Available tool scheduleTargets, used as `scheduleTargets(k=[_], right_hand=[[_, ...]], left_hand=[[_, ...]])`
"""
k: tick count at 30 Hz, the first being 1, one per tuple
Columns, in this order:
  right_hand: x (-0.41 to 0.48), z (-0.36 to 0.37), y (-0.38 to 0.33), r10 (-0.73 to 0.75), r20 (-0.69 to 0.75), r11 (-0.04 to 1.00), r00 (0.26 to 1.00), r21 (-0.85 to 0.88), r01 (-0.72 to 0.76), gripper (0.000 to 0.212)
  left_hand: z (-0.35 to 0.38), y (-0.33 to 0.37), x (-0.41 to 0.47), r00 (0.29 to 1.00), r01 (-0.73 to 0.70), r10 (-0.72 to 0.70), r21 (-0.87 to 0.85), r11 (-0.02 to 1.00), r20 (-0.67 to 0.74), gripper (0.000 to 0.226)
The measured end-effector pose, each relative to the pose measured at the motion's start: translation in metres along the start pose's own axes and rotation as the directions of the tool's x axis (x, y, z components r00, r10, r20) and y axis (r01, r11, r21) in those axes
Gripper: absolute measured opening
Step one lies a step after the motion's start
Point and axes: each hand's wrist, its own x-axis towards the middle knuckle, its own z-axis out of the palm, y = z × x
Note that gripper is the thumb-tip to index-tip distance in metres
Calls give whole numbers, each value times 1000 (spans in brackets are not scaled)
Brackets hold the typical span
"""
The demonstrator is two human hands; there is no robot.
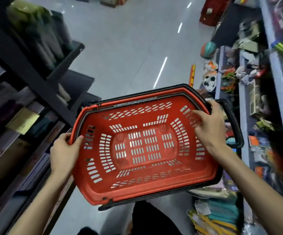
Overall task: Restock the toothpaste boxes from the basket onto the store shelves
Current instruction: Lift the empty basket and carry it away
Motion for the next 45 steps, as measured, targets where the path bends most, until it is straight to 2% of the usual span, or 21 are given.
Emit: scheduleTargets(k=[8, 17, 26, 33, 45], right_hand=[[70, -23, 70, 120, -75, 993, 990, 10, -120, 40], [161, 2, 96, 250, -99, 968, 963, 49, -246, 42], [306, 32, 101, 335, -106, 942, 936, 44, -333, 45], [415, 41, 116, 376, -150, 926, 914, 20, -378, 48], [618, 89, 198, 431, -145, 902, 891, 47, -429, 51]], left_hand=[[62, 122, 49, 990, -129, 129, -5, 992, 51, 33], [126, 214, 147, 967, -237, 233, 27, 971, 106, 33], [191, 324, 293, 946, -242, 255, -89, 966, 200, 40], [245, 412, 386, 933, -290, 308, -121, 949, 185, 36], [392, 559, 513, 931, -292, 303, -81, 953, 203, 31]])
